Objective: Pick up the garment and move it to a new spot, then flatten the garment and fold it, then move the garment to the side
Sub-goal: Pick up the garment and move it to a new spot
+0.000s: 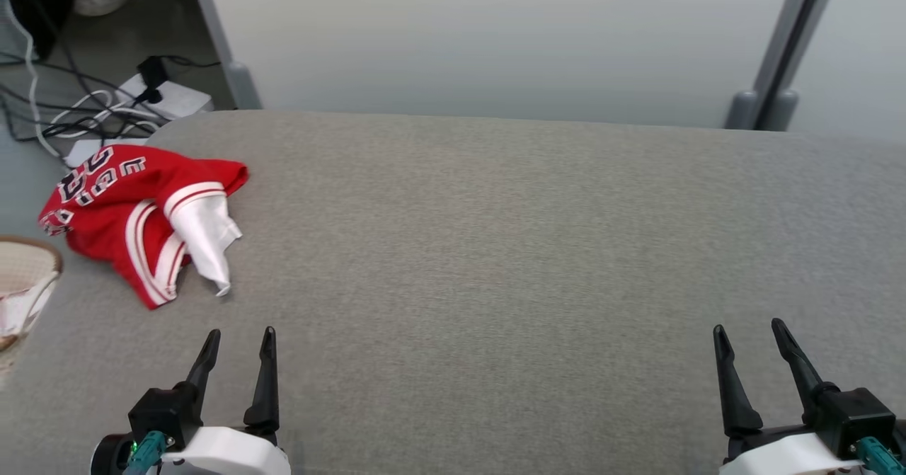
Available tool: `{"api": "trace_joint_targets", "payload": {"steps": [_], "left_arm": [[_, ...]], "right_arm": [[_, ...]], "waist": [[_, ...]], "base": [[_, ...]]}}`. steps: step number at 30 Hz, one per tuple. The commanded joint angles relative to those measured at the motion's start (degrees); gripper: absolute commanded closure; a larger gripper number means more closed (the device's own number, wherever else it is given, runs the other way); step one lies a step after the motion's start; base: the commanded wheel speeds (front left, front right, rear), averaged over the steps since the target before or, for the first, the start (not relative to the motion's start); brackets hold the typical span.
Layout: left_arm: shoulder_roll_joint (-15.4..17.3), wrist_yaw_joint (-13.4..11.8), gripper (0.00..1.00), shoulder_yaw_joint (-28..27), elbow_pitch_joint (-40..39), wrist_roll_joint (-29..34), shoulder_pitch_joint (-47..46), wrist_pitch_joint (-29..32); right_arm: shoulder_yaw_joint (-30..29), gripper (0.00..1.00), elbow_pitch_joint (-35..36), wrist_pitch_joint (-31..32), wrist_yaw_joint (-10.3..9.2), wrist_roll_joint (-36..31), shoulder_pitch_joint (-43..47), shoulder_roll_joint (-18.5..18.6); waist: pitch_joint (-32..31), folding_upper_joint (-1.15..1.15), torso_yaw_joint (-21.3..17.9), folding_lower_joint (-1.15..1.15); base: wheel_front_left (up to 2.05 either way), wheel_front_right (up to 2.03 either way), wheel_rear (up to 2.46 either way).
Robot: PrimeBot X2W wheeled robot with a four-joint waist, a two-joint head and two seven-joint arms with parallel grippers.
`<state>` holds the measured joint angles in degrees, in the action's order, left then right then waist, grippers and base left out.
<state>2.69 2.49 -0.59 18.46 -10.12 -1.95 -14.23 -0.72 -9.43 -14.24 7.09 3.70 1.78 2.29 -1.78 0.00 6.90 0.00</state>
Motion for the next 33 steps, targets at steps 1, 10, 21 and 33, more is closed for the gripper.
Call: {"api": "trace_joint_targets", "payload": {"steps": [1, 10, 21, 33], "left_arm": [[0.6, -0.7, 0.00, -1.8, -1.9, -0.2, -3.6, -0.8], [0.6, -2.1, 0.00, -3.0, -2.1, -2.0, -2.8, -0.8], [0.7, -2.9, 0.00, -2.9, -2.0, -3.0, -2.9, -0.6], [1.0, -3.3, 0.00, -2.6, -1.8, -4.2, -3.3, -0.4]], "right_arm": [[1.9, 0.00, 1.9, -0.8, 0.40, 0.5, -1.5, 0.6], [3.9, 0.00, 2.1, -0.8, 0.40, 2.0, -2.1, 0.6], [4.4, 0.00, 2.6, -0.8, 0.40, 3.4, -2.0, 0.6], [4.6, 0.00, 2.3, -0.8, 0.40, 3.7, -2.2, 0.6]], "waist": [[0.2, 0.00, 2.6, 0.00], [0.5, 0.00, 12.7, 0.00], [0.7, 0.00, 20.5, 0.00], [1.3, 0.00, 21.9, 0.00]], "base": [[0.00, 0.00, 0.00], [0.00, 0.00, 0.00], [0.00, 0.00, 0.00], [0.00, 0.00, 0.00]]}}
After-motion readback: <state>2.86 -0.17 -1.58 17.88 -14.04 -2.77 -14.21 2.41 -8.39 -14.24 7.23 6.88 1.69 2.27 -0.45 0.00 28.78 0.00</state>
